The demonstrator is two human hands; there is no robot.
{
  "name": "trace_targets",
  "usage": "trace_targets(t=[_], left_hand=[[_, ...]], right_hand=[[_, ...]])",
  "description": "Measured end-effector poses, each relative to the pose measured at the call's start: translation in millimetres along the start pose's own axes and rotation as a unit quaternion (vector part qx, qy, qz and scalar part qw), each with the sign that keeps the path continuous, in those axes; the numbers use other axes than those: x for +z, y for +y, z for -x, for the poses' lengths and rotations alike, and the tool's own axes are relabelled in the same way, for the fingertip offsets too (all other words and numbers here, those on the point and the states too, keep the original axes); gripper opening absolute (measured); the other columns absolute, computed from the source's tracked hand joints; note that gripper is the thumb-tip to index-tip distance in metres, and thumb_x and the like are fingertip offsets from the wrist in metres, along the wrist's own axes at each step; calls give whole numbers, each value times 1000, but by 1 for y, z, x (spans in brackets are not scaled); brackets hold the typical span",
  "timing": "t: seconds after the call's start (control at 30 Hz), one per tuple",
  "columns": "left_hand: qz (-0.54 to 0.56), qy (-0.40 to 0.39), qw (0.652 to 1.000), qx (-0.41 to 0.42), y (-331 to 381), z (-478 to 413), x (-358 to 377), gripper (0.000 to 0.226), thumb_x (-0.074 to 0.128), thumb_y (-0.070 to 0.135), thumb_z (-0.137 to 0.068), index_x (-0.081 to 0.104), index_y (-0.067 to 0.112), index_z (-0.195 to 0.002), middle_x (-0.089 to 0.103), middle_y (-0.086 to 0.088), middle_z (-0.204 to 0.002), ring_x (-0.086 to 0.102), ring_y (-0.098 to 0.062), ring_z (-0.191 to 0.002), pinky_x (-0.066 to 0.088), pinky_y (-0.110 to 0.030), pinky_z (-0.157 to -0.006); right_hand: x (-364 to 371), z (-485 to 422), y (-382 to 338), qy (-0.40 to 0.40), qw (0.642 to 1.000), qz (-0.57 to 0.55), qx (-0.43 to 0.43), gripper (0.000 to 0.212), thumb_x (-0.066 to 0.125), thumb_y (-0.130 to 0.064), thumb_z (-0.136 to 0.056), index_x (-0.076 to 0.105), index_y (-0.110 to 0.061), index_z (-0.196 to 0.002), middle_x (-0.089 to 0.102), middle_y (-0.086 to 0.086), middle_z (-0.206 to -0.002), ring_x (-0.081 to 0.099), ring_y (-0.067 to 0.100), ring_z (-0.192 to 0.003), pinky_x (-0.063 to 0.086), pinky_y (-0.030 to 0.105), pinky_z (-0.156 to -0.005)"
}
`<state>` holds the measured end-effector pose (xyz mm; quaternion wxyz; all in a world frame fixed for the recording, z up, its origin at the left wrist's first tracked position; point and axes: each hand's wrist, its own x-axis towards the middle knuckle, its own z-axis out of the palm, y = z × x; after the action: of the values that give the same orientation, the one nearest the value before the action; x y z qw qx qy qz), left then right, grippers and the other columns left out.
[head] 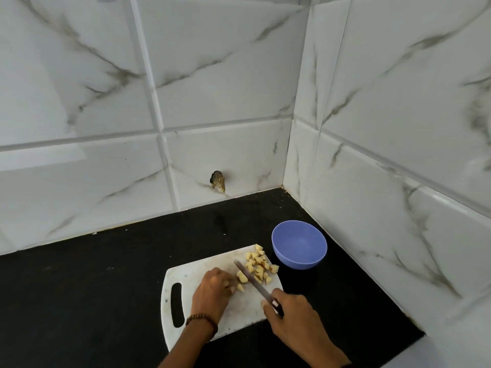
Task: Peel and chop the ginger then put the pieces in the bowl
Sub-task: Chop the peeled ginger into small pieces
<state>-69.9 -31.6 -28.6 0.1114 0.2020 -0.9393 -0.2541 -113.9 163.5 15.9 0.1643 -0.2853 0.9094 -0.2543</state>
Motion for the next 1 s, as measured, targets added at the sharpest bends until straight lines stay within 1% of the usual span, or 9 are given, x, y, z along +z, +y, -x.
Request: trace_targets(t=[0.17, 0.3, 0.43, 0.53, 0.63, 0.77, 0.8, 0.9, 1.0], left_hand=[[14, 14, 999, -42, -12, 4, -5, 34, 65, 26, -88, 59, 28, -121, 54, 9, -122, 48, -4, -110, 41, -16, -93], [33, -14, 995, -88, -14, 2, -5, 39, 69, 30, -85, 57, 26, -122, 53, 7, -117, 50, -2, -95, 41, -13, -87], [58, -30, 992, -106, -15, 0, 1, 39, 74, 20, -80, 60, 24, -117, 54, 7, -108, 56, -6, -93, 49, -19, -89], [55, -26, 992, -114, -17, -3, 2, 34, 72, 15, -81, 63, 23, -113, 52, 9, -100, 55, -5, -90, 47, -13, -83], [48, -23, 992, -113, -18, -9, 3, 27, 72, 20, -82, 66, 26, -108, 54, 10, -99, 54, -2, -86, 41, -6, -75], [46, -25, 994, -94, -18, -15, 4, 21, 70, 24, -84, 70, 31, -104, 54, 13, -97, 51, 2, -80, 35, 2, -65], [47, -23, 995, -86, -18, -17, 5, 20, 69, 25, -85, 71, 31, -104, 54, 14, -97, 51, 2, -80, 34, 3, -65], [55, -26, 997, -54, -14, -21, 7, 20, 64, 30, -89, 70, 32, -107, 52, 15, -97, 49, 2, -84, 34, 1, -66], [54, -28, 997, -36, -10, -24, 11, 23, 62, 34, -90, 69, 32, -111, 55, 13, -101, 51, 1, -90, 33, 1, -71]], right_hand=[[5, -23, -8, -13, 1000, -9, 4, 10, 56, -42, -96, 56, -33, -101, 63, -9, -91, 63, 2, -83, 56, 21, -79], [19, -43, -18, -19, 999, -42, 5, 8, 60, -40, -93, 56, -34, -96, 62, -10, -89, 61, 2, -83, 53, 21, -78], [35, -62, -28, -21, 994, -99, 31, 22, 65, -48, -88, 56, -35, -104, 59, -17, -99, 57, -2, -90, 50, 20, -84], [40, -71, -32, -14, 993, -107, 43, 32, 66, -51, -86, 57, -31, -109, 56, -19, -104, 55, -1, -94, 47, 19, -86], [42, -80, -32, -8, 996, -80, 45, 35, 63, -48, -90, 57, -29, -118, 61, -11, -115, 58, 3, -104, 50, 26, -94], [35, -87, -29, 2, 998, -56, 39, 36, 61, -44, -93, 53, -29, -125, 59, -11, -125, 54, 2, -107, 47, 17, -88], [34, -89, -26, 7, 998, -49, 41, 40, 60, -44, -93, 50, -29, -130, 55, -10, -131, 51, 4, -112, 44, 16, -90], [31, -93, -22, 7, 998, -45, 49, 55, 59, -43, -94, 41, -28, -143, 45, -8, -146, 42, 9, -132, 36, 22, -107], [31, -93, -20, 0, 997, -53, 47, 64, 60, -46, -92, 34, -30, -148, 36, -8, -152, 34, 13, -139, 30, 26, -113]])
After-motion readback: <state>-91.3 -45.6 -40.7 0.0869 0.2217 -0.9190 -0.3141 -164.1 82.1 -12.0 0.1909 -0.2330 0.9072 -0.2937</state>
